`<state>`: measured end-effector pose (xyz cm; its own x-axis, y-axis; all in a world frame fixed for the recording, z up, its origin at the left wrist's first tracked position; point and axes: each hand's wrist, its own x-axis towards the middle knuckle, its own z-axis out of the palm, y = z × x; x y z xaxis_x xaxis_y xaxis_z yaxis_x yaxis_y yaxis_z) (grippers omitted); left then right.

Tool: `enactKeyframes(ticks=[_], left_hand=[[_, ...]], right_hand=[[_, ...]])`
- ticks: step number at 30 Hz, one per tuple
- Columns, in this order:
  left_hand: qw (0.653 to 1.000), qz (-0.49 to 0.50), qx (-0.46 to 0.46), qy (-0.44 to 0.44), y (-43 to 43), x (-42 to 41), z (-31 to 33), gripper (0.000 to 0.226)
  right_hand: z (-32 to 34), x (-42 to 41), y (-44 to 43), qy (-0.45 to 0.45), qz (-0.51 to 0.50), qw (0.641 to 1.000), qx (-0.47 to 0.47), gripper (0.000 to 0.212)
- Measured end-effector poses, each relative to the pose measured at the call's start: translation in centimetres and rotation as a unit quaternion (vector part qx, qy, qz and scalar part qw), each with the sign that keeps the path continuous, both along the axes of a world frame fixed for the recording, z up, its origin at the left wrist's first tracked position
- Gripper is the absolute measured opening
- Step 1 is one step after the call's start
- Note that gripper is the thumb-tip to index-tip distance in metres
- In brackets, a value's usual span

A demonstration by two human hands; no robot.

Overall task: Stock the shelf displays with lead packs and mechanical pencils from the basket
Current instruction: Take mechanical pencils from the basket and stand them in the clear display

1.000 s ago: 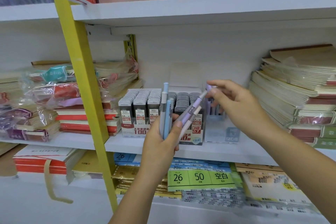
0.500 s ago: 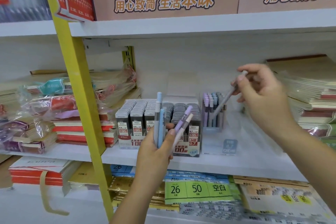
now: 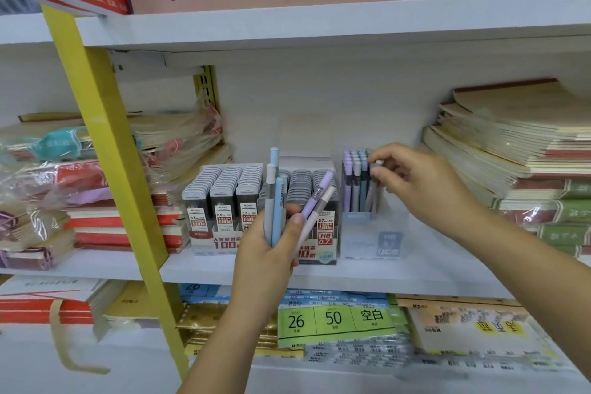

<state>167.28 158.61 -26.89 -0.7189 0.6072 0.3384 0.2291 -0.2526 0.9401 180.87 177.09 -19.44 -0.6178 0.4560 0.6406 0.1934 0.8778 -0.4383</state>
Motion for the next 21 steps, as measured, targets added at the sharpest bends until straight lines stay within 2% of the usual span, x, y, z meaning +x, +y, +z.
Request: enactKeyframes(ticks=[3, 6, 12, 16, 21], left_hand=[[1.0, -0.004, 0.006, -0.001, 0.5, 0.3, 0.1, 0.011], [1.0, -0.001, 0.008, 0.005, 0.8, 0.6, -0.1, 0.01], [1.0, -0.006, 0.0, 0.008, 0.9, 1.2, -0.5, 0.01], [1.0, -0.007, -0.001, 0.001, 0.8, 1.4, -0.4, 0.008], [1.0, -0.012, 0.003, -0.012, 0.6, 1.7, -0.1, 0.008]], right_hand=[[0.6, 0.9, 0.3, 0.015, -0.014, 1.0, 0.008, 0.016], [0.8, 1.3, 0.2, -0.005, -0.016, 0.999, 0.032, 0.016], [0.6, 1.4, 0.1, 0.001, 0.003, 1.0, 0.011, 0.011], [0.5, 1.0, 0.5, -0.001, -0.021, 1.0, -0.014, 0.019], [-0.5, -0.1, 0.5, -0.08, -0.102, 0.986, 0.106, 0.015]])
